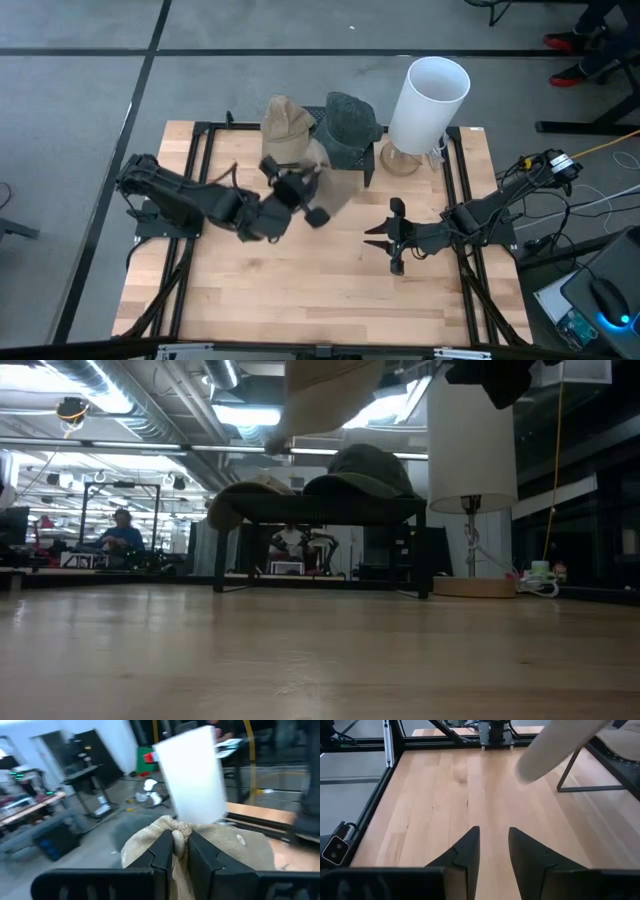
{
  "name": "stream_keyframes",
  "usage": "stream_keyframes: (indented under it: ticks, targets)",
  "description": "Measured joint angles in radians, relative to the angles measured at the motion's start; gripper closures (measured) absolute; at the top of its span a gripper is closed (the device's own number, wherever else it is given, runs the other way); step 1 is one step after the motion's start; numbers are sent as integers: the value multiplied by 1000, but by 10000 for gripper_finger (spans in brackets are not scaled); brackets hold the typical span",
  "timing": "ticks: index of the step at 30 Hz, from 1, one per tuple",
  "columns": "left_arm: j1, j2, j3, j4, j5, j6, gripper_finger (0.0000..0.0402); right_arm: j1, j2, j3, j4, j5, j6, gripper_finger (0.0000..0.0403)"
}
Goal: Pick & Place hat
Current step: Stack the brown cap on top of the other brown cap on the shelf
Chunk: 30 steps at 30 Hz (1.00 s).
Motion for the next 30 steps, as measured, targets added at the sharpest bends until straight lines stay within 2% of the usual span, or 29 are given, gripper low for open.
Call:
stream_keyframes:
  ticks: [5,11,16,22,26,30]
  targets:
    - [64,0,138,-178,-27,-71,372,0,0,0,-2,0,1,299]
    - [138,-1,250,-441,-23,-246,372,0,0,0,-3,0,2,299]
    - [188,-1,310,-696,87,-476,372,0,0,0,-6,0,10,299]
    - [235,-2,356,-926,117,-685,373,0,0,0,-6,0,14,299]
    - [290,-23,369,-1003,157,-775,373,0,0,0,-7,0,26,299]
    - [376,-43,369,-1005,242,-786,372,0,0,0,-7,0,26,299]
